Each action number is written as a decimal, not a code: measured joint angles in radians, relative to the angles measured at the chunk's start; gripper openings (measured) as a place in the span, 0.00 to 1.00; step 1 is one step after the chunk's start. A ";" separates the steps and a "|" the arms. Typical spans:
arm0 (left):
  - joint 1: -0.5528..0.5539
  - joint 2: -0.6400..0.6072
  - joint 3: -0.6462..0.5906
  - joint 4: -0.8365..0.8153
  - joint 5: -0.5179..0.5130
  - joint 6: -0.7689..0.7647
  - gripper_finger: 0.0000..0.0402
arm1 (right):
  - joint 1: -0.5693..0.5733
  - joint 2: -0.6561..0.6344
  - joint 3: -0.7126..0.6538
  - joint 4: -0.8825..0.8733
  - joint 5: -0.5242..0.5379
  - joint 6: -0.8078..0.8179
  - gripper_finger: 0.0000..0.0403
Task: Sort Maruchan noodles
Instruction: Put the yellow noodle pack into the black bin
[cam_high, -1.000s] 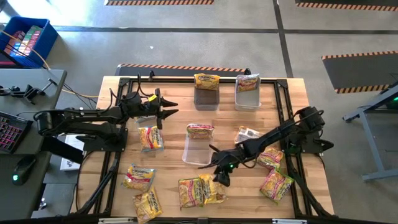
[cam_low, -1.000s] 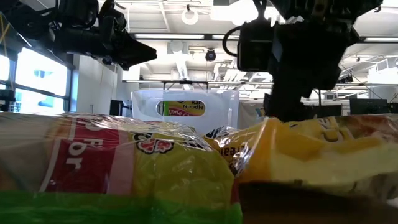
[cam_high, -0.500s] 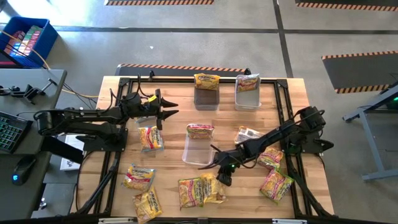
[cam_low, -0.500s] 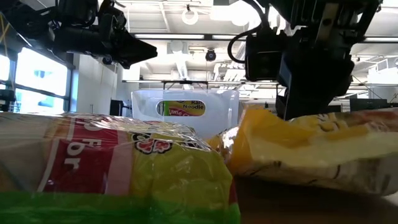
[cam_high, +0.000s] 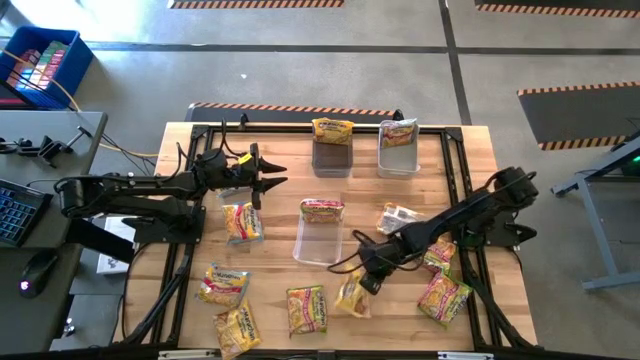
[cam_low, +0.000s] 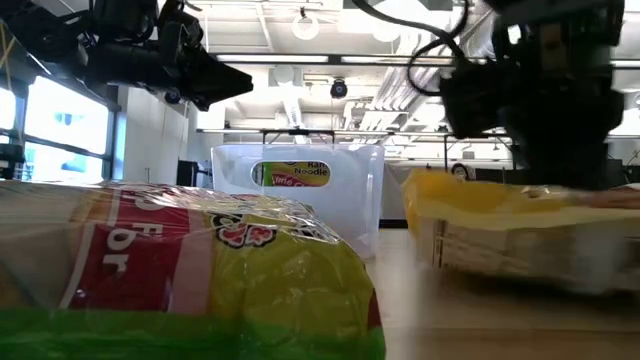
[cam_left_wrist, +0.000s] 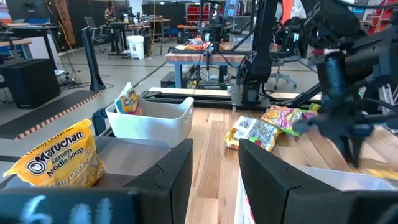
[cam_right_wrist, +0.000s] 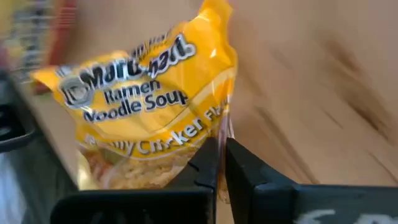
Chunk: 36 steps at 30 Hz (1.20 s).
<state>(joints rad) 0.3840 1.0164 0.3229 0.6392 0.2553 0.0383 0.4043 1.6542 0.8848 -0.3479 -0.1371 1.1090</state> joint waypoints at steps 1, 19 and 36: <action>0.000 0.000 0.000 0.000 0.000 0.000 0.30 | 0.009 -0.015 0.000 -0.038 0.015 0.052 0.00; 0.000 0.000 0.000 0.001 0.000 0.010 0.30 | -0.040 -0.163 0.137 -0.501 -0.072 0.118 0.50; 0.000 0.000 0.000 -0.011 0.000 0.010 0.30 | -0.068 -0.169 -0.229 0.233 -0.078 0.242 0.61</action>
<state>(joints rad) 0.3843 1.0164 0.3225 0.6286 0.2550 0.0486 0.3359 1.4849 0.6561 -0.1144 -0.2149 1.3514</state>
